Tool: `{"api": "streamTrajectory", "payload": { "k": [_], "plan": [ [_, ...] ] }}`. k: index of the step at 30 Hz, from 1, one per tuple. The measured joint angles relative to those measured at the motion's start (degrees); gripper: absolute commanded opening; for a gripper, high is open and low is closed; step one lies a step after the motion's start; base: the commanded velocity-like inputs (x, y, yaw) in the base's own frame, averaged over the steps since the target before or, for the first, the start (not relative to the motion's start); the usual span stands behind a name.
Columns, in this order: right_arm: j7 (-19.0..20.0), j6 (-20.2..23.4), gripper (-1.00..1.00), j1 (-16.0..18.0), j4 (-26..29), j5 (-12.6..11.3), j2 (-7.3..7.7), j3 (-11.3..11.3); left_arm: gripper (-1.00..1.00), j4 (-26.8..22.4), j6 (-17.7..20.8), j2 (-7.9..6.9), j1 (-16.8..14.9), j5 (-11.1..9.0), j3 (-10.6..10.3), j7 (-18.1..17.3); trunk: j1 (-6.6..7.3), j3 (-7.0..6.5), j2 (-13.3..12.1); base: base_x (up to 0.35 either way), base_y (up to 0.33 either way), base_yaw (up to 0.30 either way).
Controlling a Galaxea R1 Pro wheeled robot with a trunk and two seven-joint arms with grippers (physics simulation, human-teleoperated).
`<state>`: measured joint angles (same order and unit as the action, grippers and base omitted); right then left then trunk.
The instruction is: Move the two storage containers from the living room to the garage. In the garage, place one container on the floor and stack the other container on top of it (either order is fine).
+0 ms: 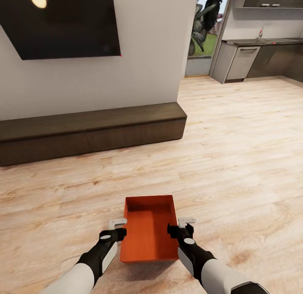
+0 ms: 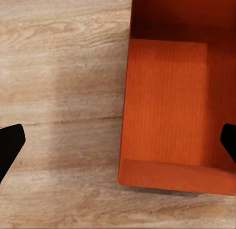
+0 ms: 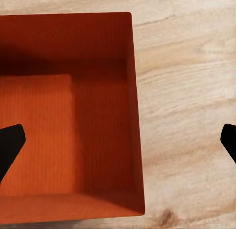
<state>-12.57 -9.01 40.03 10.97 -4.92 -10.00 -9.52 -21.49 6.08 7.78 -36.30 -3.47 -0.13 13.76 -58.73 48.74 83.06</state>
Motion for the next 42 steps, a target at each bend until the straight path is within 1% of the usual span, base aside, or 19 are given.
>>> {"api": "streamTrajectory", "payload": {
  "k": [3,5,10,18,24,32,42],
  "plan": [
    [-0.1,-1.4,1.00,0.0,-0.1,-0.3,0.05,0.1,1.00,0.0,-0.5,0.02,0.0,0.0,0.0,0.0,0.00,0.00,0.0,0.000,0.000,0.000],
    [-0.1,-2.4,1.00,0.0,-0.8,-0.5,0.35,0.2,1.00,-0.1,-0.7,0.02,0.0,0.0,0.0,0.0,0.00,0.00,0.0,0.000,0.000,0.000],
    [-0.1,-4.0,1.00,0.0,-3.1,-0.6,0.70,0.3,1.00,-0.1,-0.8,-0.02,0.0,-0.1,0.0,0.0,0.00,0.00,0.0,0.000,0.000,0.000],
    [-0.1,-4.1,1.00,0.0,-3.8,-0.3,0.76,0.3,1.00,0.0,-0.8,0.02,0.0,0.0,0.0,0.0,0.00,0.00,0.0,0.000,0.000,0.000],
    [0.0,-4.0,1.00,0.0,-3.9,-0.1,0.84,0.1,1.00,0.0,-0.8,-0.02,0.0,-0.3,-0.1,0.0,0.00,0.00,0.0,0.000,0.000,0.000],
    [0.0,-4.0,1.00,0.0,-4.0,0.0,0.86,0.1,1.00,0.1,-0.8,-0.05,0.0,0.0,-0.1,0.0,0.00,0.00,0.0,0.000,0.000,0.000],
    [0.0,-4.0,1.00,0.0,-4.0,0.0,0.86,0.1,1.00,0.2,-0.8,-0.04,0.0,-0.7,-0.1,0.0,0.00,0.00,0.0,0.000,0.000,0.000]
  ]
}}
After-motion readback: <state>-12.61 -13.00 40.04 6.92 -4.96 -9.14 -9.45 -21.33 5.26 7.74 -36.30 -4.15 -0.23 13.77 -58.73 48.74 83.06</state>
